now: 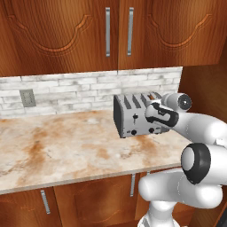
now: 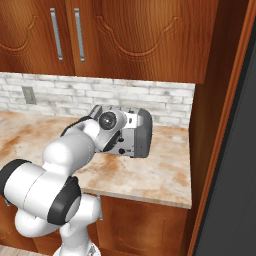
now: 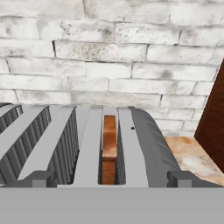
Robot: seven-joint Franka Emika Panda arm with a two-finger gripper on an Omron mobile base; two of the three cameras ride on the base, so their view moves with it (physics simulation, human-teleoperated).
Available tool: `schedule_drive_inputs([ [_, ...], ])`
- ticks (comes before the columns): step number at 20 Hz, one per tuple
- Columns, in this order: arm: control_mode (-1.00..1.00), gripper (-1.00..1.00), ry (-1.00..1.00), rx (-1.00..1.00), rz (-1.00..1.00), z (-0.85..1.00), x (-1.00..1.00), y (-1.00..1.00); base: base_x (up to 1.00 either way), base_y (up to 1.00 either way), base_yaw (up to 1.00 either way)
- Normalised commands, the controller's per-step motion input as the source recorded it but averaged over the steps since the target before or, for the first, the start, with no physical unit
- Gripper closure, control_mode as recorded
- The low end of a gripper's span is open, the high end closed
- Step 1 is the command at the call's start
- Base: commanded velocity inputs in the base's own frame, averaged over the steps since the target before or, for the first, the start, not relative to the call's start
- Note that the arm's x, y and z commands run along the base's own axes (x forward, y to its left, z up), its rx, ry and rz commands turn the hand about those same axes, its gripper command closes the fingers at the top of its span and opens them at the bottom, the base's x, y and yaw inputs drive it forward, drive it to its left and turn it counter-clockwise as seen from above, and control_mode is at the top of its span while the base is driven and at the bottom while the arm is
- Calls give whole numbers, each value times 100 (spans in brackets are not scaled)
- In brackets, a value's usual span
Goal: Start the toaster. Once the lever pops up, take the bread to the plate on the dining counter.
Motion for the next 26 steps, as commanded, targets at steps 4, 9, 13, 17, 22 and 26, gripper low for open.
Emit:
schedule_drive_inputs([
  [4, -100, -100, 0, 0, 0, 0, 0, 0, 0, 0, 0],
  [9, -100, -100, 0, 0, 0, 0, 0, 0, 0, 0, 0],
  [13, -100, -100, 0, 0, 0, 0, 0, 0, 0, 0, 0],
  [17, -100, -100, 0, 0, 0, 0, 0, 0, 0, 0, 0],
  [22, -100, -100, 0, 0, 0, 0, 0, 0, 0, 0, 0],
  [26, -100, -100, 0, 0, 0, 0, 0, 0, 0, 0, 0],
])
